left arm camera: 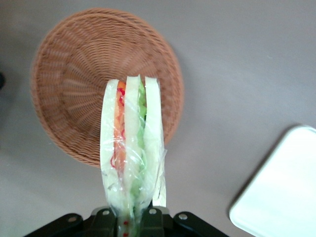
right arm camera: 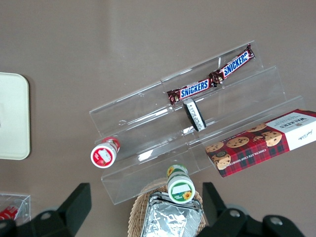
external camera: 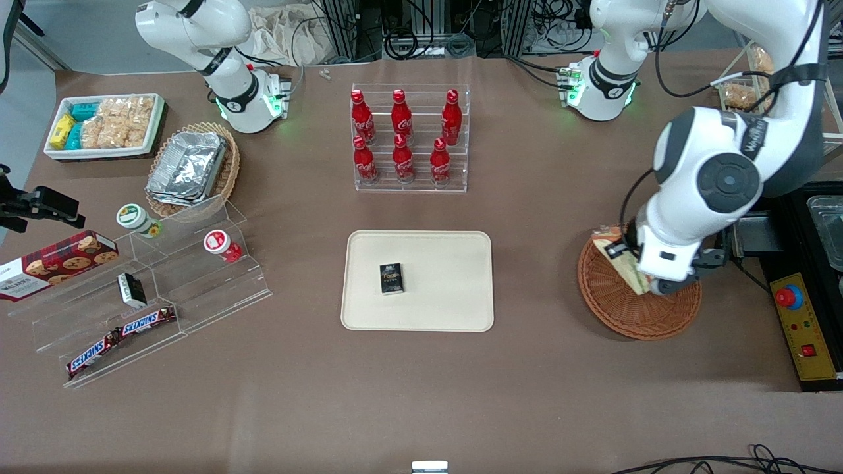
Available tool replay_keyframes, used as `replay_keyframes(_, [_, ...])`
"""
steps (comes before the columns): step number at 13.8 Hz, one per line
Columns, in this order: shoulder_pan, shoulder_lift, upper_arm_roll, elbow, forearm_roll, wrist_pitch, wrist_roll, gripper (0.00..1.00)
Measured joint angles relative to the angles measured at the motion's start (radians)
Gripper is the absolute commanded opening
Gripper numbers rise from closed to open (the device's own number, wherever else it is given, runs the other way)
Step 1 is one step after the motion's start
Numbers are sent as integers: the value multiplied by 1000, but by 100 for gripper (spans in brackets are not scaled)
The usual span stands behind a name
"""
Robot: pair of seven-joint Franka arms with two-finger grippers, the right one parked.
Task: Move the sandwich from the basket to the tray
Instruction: 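Lift the sandwich and carry it with the left gripper to the white tray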
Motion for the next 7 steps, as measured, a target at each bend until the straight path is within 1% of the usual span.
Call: replay_keyframes(7, [-5,60,-206,58,0,7,22,19])
